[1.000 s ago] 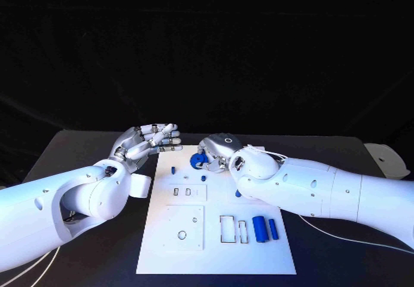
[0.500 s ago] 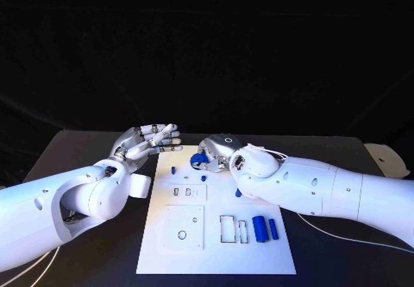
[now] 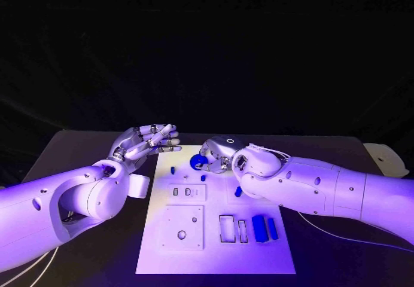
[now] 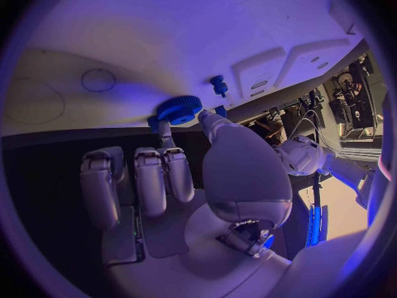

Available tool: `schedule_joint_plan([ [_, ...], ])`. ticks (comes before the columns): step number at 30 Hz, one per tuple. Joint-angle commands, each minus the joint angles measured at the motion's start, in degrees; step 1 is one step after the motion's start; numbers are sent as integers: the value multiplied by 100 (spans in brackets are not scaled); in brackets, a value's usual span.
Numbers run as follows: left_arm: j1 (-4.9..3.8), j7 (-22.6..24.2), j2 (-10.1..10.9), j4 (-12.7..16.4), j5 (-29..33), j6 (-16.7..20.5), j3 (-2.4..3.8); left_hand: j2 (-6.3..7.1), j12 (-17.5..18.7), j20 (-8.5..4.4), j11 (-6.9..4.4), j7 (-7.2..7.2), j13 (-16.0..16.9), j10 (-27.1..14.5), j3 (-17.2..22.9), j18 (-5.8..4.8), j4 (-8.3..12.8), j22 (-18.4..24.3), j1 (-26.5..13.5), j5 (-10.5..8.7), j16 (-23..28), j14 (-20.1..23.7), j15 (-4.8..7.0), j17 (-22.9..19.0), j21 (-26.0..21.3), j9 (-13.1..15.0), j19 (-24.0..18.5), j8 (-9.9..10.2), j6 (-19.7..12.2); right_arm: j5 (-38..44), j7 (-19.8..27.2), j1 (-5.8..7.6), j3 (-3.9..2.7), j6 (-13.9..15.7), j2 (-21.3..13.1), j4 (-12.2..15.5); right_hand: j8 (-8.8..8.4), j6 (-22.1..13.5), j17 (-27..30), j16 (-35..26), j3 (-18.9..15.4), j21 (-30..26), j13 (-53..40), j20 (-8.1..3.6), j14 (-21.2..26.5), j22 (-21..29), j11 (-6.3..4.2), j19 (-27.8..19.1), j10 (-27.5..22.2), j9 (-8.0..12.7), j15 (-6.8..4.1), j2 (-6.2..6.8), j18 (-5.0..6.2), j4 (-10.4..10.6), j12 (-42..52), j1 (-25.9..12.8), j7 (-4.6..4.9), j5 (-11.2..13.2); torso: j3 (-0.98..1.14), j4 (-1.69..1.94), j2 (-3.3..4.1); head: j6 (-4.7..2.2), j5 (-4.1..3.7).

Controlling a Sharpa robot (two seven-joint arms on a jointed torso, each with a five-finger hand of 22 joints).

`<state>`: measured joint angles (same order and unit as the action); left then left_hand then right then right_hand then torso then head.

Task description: Assemble the parts on the task board

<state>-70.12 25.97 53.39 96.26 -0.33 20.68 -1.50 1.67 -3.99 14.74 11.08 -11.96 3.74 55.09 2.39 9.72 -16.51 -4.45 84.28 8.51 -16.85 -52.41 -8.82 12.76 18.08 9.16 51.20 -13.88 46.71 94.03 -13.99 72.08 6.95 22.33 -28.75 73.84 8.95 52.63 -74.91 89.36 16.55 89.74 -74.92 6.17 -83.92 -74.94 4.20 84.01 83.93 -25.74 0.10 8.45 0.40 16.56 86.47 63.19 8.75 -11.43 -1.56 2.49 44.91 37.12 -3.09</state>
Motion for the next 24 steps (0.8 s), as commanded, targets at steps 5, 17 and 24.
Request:
schedule_joint_plan([
  [5, -4, 26, 3, -13, 8, -100, 4, -26, 26, -4, 41, -242, -8, -6, -16, 81, 23, 9, 54, -7, 31, 4, -6, 9, -36, -6, 47, 33, -46, 22, 32, -21, 7, 525, -417, 400, 23, 64, -1423, 39, 103, 26, -1249, 19, -588, -1506, -11, 599, 362, -14, 5, -23, -40, -26, 41, 68, -4, -106, 7, -11, -5, -7, 37],
  [17, -4, 44, 51, -27, 8, -104, 3, -30, 28, -4, 43, -243, -8, -15, -14, 80, 25, 11, 62, -9, 37, 5, -8, 11, -38, -9, 49, 39, -53, -1911, 1416, 244, -39, 409, -1886, 1140, -28, 117, -1362, 18, 368, 26, -1114, -13, -572, -1506, -17, 599, 229, -29, -24, 355, -40, -586, -136, 1176, -1, 152, 28, -103, -33, -87, 45],
  [24, -3, 51, 48, -39, 9, -127, 2, -28, 27, -3, 42, -240, -7, -12, -15, 80, 27, 12, 65, -9, 38, 4, -8, 12, -38, -8, 50, 38, -51, -2768, 1929, 293, -40, -52, -2427, 1081, -73, 116, -1422, 36, 438, 26, -1103, -29, -586, -1506, -50, 599, 218, -15, -51, 408, -40, -772, -152, 1478, -48, 144, 72, -144, -43, -84, -10],
])
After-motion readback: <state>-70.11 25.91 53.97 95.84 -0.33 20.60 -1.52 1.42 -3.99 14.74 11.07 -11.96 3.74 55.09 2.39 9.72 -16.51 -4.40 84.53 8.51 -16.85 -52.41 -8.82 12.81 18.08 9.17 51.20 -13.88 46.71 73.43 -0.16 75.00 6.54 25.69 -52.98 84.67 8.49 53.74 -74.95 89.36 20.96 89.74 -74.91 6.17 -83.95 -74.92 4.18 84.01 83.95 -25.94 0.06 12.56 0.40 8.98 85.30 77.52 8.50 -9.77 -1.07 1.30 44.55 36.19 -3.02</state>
